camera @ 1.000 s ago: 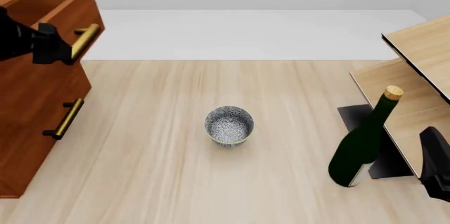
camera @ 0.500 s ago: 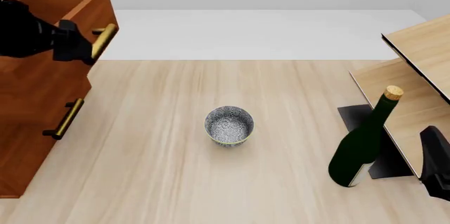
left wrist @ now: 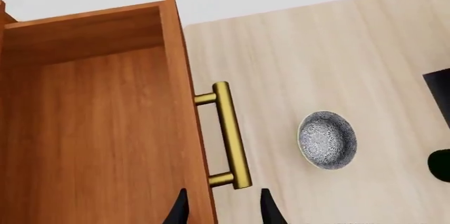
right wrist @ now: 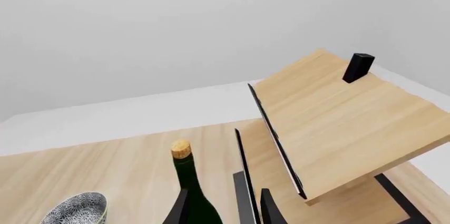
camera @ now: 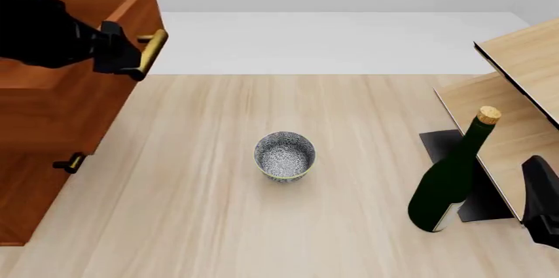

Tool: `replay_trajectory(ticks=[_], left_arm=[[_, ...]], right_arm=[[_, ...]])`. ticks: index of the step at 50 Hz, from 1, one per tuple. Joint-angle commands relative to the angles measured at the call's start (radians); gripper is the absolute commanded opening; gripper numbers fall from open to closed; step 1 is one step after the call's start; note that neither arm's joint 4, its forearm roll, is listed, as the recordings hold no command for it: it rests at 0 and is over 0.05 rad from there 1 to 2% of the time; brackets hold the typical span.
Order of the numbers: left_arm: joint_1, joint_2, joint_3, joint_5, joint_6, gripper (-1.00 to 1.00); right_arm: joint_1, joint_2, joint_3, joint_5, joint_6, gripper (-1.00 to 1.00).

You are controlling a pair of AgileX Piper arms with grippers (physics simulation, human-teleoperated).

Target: Close the bottom drawer of the cabinet and open the top drawer.

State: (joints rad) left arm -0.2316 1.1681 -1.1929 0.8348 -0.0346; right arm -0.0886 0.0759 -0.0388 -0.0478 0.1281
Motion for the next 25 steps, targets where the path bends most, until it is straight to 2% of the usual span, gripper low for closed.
replay_trajectory(ticks=[1,25], left_arm=[[-0.040,0.011,-0.001,-0.010,-0.016,1.00],[-0.118,0.030,-0.041,-0.009,-0.046,1.00]], right_arm=[[-0.002,0.002,-0.001,-0.001,0.002,1.00],[-0.004,-0.004,0.002,0.003,0.004,1.00]])
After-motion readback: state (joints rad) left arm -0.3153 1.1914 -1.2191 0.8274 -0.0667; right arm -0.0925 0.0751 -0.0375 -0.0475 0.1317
